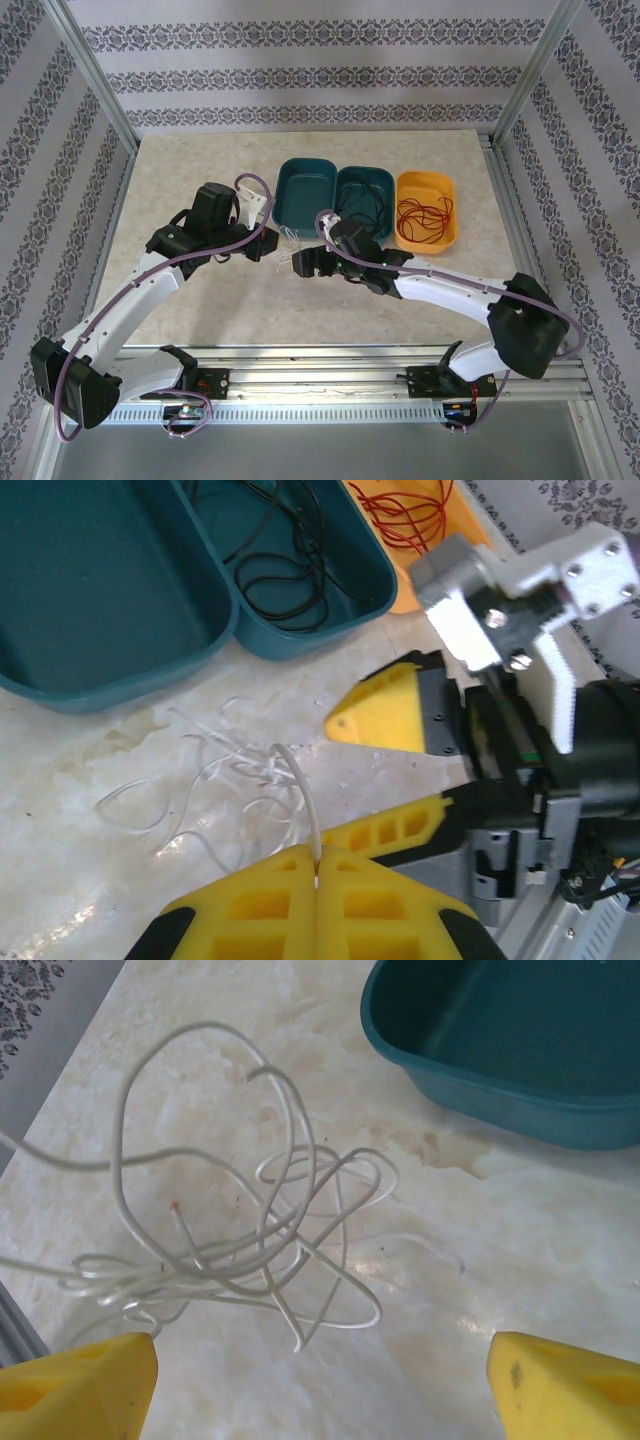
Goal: Untangle the cables
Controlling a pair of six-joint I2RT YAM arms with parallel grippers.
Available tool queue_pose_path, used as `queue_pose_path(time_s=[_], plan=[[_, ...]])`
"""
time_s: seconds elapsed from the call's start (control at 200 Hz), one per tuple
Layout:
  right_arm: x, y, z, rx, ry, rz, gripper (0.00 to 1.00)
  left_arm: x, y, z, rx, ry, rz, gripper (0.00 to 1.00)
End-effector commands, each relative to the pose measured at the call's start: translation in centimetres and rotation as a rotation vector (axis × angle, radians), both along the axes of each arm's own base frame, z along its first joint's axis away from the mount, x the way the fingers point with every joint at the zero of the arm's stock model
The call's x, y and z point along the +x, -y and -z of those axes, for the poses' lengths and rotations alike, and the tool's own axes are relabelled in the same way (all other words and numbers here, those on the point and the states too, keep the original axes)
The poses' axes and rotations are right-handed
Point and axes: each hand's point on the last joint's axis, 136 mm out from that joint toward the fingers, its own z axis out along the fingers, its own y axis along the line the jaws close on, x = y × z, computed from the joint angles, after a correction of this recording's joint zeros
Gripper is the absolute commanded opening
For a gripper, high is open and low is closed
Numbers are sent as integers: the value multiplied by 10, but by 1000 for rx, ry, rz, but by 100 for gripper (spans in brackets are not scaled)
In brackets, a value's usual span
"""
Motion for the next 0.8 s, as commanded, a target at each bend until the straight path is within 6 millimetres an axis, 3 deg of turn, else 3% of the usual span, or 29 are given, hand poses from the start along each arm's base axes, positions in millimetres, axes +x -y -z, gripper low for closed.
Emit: queue_pose_path(time_s=[0.0, 0.28, 0.465, 0.55, 0.7, 0.795], plan=[[9, -18, -17, 46, 59, -29, 86, -12, 12, -10, -44, -19, 72, 0], [11, -17, 2, 42, 65, -22, 74, -24, 14, -22, -73, -10, 111, 0], [12, -14, 14, 40, 63, -14, 51, -32, 14, -38, -98, 17, 137, 0], [12, -14, 16, 46, 63, -12, 47, -33, 13, -42, -98, 26, 134, 0], [12, -10, 18, 50, 66, 8, 29, -30, 7, -42, -67, 33, 100, 0], [13, -1, 25, 27, 55, 40, 23, -26, 2, -47, -51, 59, 70, 0]])
